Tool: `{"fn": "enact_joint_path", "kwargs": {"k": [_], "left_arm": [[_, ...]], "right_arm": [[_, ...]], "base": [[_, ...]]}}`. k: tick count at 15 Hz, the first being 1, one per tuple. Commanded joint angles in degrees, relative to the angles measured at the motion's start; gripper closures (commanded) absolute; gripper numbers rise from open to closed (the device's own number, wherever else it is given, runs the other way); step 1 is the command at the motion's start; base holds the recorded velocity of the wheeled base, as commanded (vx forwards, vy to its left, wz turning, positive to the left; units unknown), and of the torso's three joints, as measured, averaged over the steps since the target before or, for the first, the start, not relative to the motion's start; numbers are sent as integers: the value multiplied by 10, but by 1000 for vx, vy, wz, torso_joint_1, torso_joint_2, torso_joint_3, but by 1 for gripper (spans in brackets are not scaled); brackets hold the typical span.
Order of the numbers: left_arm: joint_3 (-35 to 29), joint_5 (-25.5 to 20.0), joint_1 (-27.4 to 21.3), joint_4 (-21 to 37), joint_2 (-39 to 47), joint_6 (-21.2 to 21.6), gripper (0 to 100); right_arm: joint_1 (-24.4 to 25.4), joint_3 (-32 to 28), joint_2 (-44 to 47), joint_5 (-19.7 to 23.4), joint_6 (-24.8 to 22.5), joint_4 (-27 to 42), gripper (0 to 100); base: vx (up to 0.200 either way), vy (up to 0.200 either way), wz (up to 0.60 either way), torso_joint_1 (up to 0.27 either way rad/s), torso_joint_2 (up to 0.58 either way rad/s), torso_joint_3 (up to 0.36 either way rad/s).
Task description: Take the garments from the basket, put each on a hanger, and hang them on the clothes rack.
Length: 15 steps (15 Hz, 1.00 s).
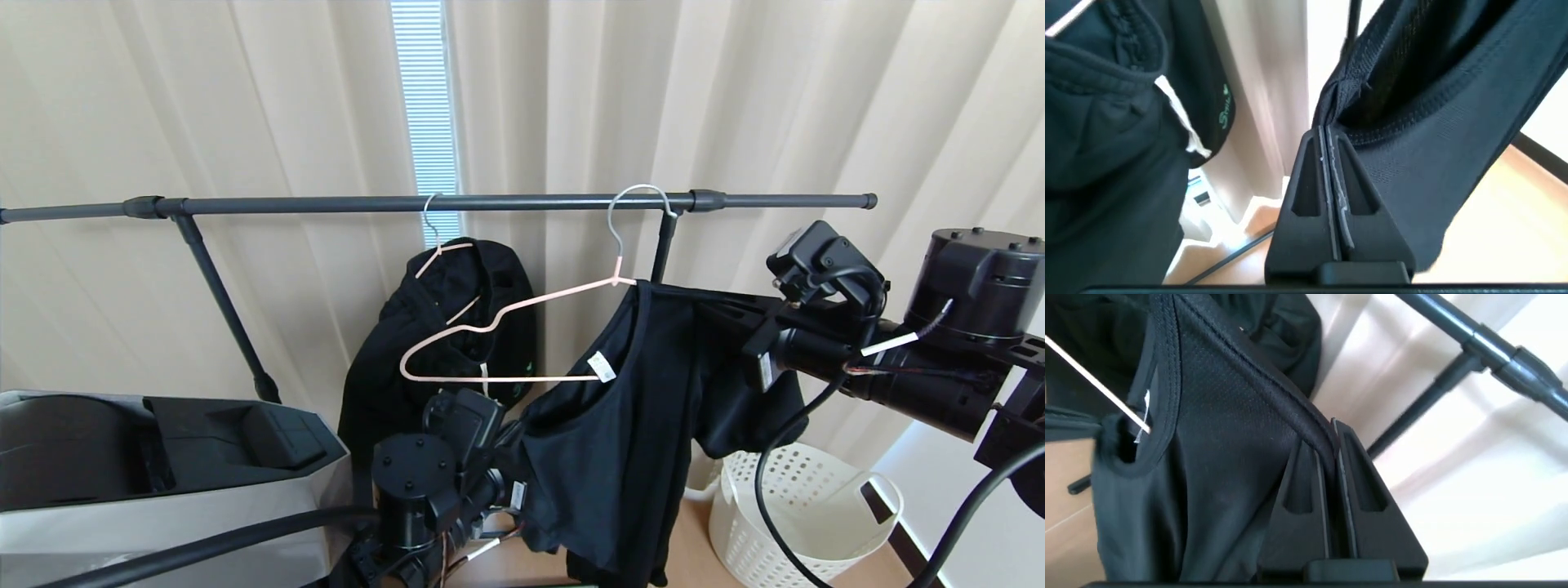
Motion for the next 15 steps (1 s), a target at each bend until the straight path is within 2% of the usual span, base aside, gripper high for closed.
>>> {"fn": "enact_joint_path", "kwargs": {"k": [1,7,15], "left_arm": [[0,0,11,-1,-10,1,100],[-2,-7,53,-1,-25,8,100],[22,-15,1,-1,-20,5,100]], "right_arm": [[-7,-4,15,0,-1,0,100],[-21,-10,23,-1,-1,0,100],[-20,-10,23,0,-1,1,100]], "base": [[0,0,0,0,0,0],[0,0,0,0,0,0],[0,0,0,0,0,0]]}}
